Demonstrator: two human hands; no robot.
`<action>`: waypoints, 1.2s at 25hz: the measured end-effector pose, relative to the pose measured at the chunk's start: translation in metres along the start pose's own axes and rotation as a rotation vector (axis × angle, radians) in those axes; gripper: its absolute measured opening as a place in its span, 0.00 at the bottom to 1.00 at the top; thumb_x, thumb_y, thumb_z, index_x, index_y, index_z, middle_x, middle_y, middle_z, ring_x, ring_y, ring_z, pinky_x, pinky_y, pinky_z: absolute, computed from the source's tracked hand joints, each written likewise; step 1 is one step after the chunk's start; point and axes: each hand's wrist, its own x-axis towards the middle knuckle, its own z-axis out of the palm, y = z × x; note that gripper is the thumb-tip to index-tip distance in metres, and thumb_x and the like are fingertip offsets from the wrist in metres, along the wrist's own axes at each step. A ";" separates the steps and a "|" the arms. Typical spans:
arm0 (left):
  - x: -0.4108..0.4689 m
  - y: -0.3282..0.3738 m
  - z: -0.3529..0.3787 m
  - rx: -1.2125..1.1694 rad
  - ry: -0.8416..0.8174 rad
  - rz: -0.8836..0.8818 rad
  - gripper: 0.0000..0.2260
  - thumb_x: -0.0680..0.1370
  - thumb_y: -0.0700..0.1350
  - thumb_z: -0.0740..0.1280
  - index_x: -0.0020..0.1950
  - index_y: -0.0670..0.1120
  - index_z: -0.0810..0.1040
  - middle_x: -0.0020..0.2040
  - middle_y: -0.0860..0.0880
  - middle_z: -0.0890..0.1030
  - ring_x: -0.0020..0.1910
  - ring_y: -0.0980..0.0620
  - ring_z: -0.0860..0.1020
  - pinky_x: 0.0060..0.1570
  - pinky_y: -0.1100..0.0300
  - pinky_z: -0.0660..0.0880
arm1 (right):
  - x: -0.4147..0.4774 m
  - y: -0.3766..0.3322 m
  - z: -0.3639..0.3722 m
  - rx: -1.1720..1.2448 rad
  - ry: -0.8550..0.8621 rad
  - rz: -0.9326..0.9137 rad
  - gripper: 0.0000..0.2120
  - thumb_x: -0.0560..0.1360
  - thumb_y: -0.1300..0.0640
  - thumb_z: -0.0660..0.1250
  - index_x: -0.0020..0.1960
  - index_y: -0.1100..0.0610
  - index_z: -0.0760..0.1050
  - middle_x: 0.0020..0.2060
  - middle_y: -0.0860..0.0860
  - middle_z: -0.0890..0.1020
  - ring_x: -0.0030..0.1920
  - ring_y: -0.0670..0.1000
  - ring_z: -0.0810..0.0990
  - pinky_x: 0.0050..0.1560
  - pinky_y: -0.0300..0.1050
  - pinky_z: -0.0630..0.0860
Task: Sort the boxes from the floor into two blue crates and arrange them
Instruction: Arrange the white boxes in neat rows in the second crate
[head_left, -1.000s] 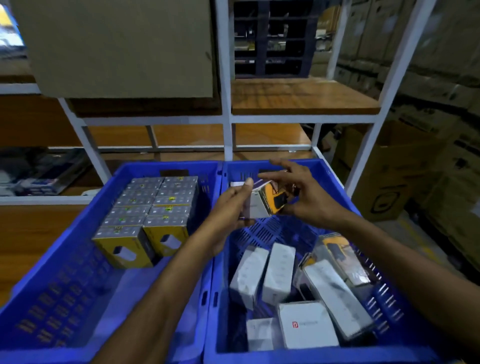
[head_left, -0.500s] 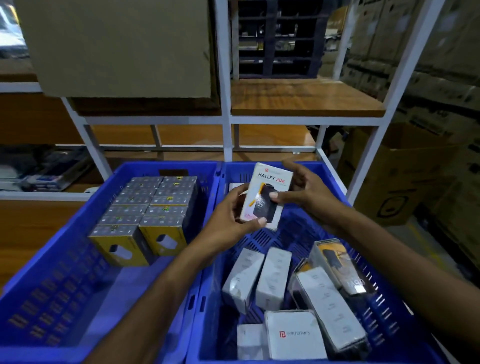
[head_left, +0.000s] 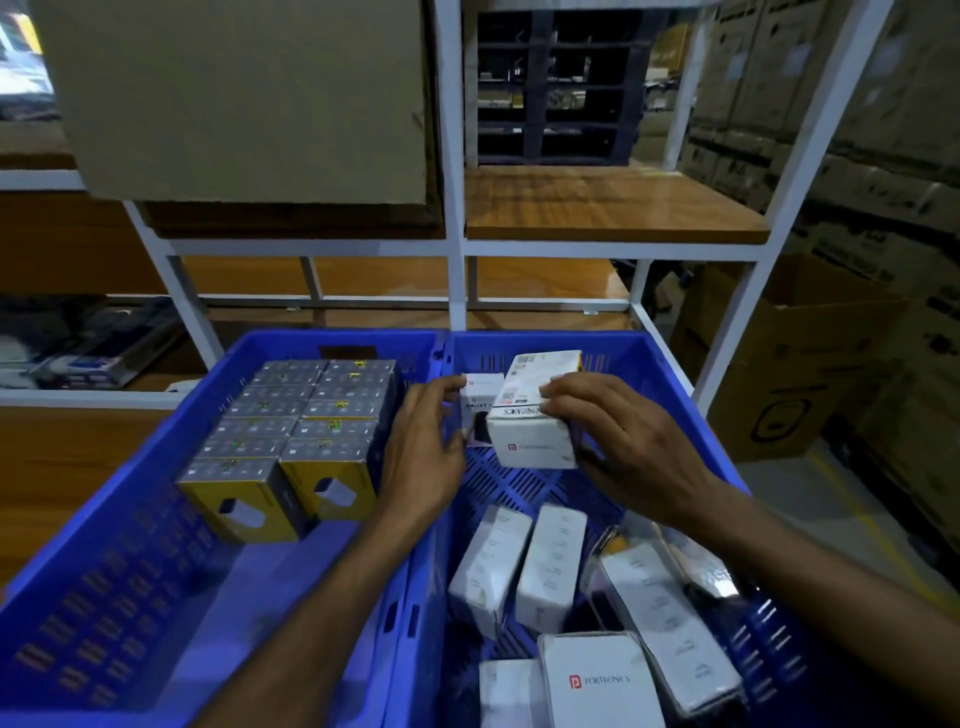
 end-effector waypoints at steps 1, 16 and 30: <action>0.000 -0.002 0.000 0.008 0.006 0.006 0.24 0.76 0.34 0.72 0.68 0.51 0.74 0.60 0.54 0.74 0.59 0.54 0.75 0.55 0.58 0.74 | -0.002 0.000 0.001 -0.018 -0.003 0.024 0.20 0.77 0.57 0.69 0.67 0.58 0.70 0.65 0.58 0.80 0.66 0.58 0.77 0.64 0.49 0.78; -0.003 0.002 0.004 0.122 -0.155 0.045 0.11 0.79 0.38 0.70 0.58 0.50 0.80 0.54 0.54 0.80 0.49 0.58 0.77 0.54 0.61 0.75 | 0.014 0.082 0.114 0.153 -0.542 1.083 0.35 0.67 0.61 0.81 0.67 0.57 0.66 0.61 0.59 0.80 0.61 0.63 0.79 0.55 0.60 0.80; 0.000 0.007 0.005 0.242 -0.212 0.037 0.05 0.80 0.48 0.70 0.55 0.55 0.79 0.49 0.58 0.81 0.52 0.55 0.79 0.57 0.49 0.75 | 0.011 0.102 0.143 0.150 -0.585 1.230 0.20 0.68 0.54 0.81 0.55 0.63 0.80 0.53 0.61 0.84 0.57 0.61 0.83 0.53 0.53 0.80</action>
